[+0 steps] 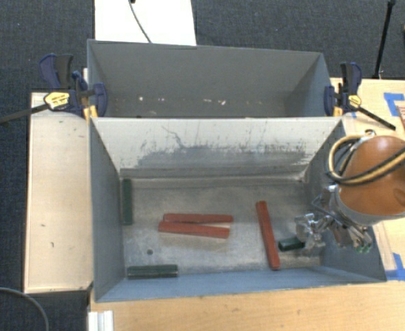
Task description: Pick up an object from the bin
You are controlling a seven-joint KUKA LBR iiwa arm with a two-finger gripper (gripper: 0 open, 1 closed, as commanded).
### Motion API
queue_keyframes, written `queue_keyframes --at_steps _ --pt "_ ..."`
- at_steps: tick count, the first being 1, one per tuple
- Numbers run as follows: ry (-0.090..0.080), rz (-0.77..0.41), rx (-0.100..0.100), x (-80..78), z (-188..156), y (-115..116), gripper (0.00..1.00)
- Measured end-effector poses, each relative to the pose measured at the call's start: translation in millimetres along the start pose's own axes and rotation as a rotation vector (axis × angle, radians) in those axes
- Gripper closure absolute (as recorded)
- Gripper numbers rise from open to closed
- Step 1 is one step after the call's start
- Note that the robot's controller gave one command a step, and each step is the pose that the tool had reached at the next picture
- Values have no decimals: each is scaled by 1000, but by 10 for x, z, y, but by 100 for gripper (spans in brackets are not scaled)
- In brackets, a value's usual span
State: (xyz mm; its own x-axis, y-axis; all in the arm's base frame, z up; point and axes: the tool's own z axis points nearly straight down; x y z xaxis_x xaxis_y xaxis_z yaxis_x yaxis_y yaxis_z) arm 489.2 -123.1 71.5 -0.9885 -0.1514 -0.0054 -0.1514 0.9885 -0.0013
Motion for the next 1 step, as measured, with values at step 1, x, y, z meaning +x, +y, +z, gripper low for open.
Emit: queue_keyframes --at_steps 1 --pt "-4 1 2 -25 -715 -8 100"
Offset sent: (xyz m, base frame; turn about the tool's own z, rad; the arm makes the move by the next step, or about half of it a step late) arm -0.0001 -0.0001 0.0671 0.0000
